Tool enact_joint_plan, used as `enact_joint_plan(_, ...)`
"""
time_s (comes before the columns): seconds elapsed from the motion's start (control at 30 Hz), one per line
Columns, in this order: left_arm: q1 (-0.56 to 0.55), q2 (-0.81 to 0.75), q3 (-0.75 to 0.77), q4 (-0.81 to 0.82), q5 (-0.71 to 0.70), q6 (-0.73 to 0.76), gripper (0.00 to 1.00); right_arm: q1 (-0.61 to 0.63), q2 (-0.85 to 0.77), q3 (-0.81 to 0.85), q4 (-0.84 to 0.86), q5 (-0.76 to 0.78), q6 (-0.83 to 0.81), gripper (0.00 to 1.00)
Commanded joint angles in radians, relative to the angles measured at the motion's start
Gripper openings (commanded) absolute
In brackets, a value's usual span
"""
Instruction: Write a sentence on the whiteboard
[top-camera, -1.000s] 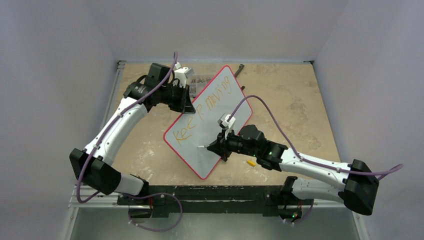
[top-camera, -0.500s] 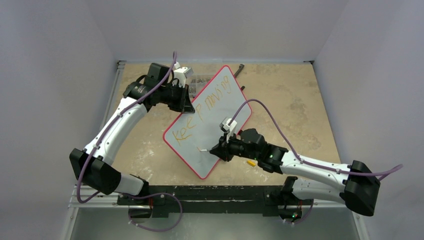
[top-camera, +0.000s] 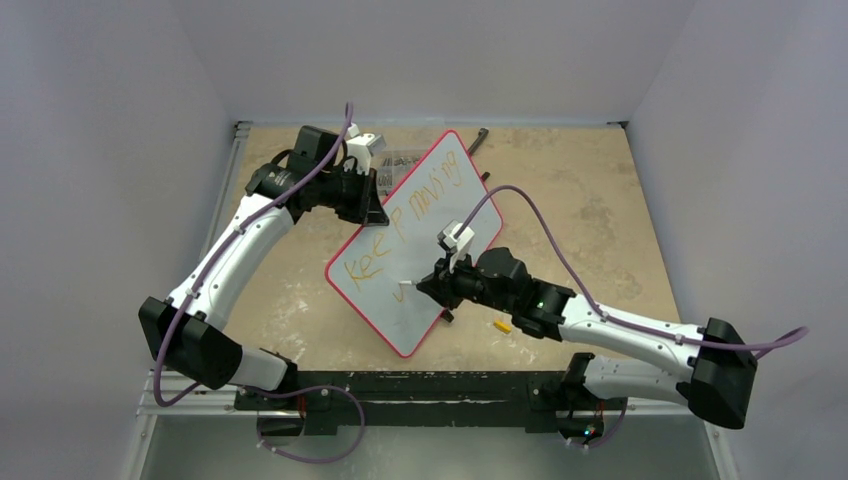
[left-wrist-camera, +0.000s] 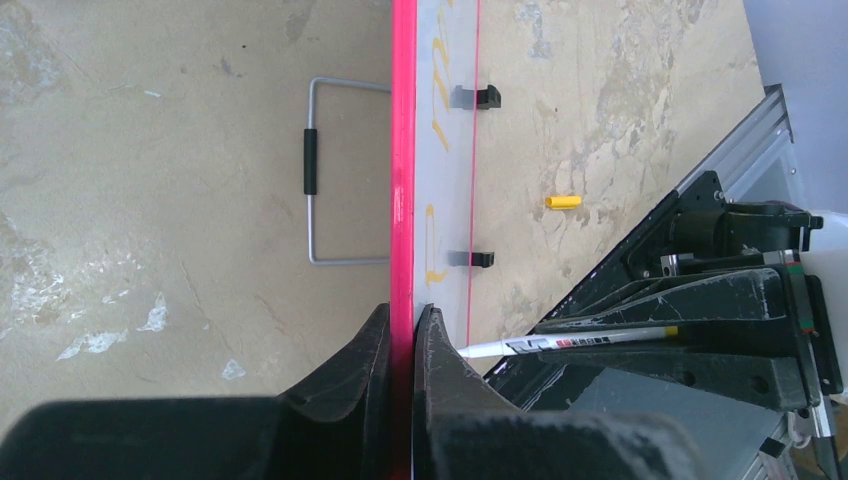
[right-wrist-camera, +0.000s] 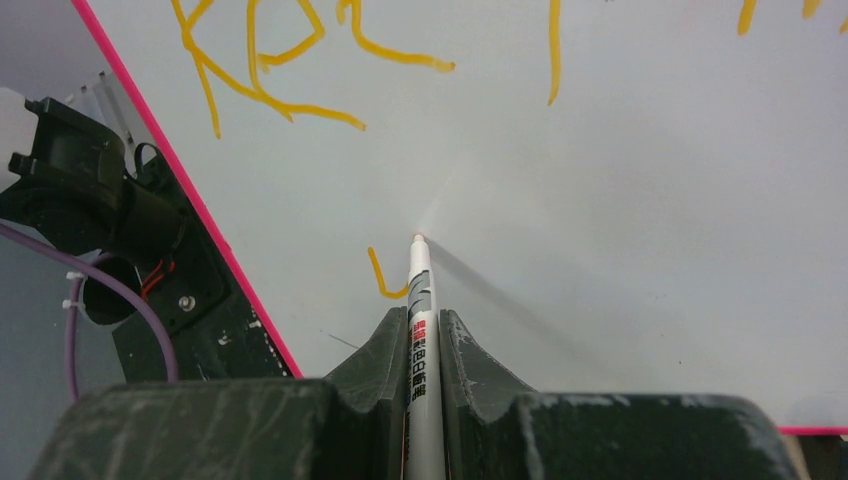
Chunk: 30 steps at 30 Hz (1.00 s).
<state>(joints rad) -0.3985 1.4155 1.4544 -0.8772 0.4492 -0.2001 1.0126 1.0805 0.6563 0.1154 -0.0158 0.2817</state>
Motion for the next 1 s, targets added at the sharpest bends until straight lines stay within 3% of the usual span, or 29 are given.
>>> enact_joint_plan(0.0,0.013,-0.007,-0.002,0.035,-0.139,0.071,0.00,-0.003,0.031,0.070,0.016,0.061,-0.035,0.00)
enact_joint_plan(0.7,0.013,-0.009,0.000,0.036,-0.144,0.073,0.00,-0.003,-0.047,-0.041,-0.034,0.082,0.009,0.00)
enact_joint_plan(0.97,0.013,-0.009,-0.002,0.036,-0.143,0.071,0.00,-0.003,-0.076,-0.008,-0.046,0.083,0.010,0.00)
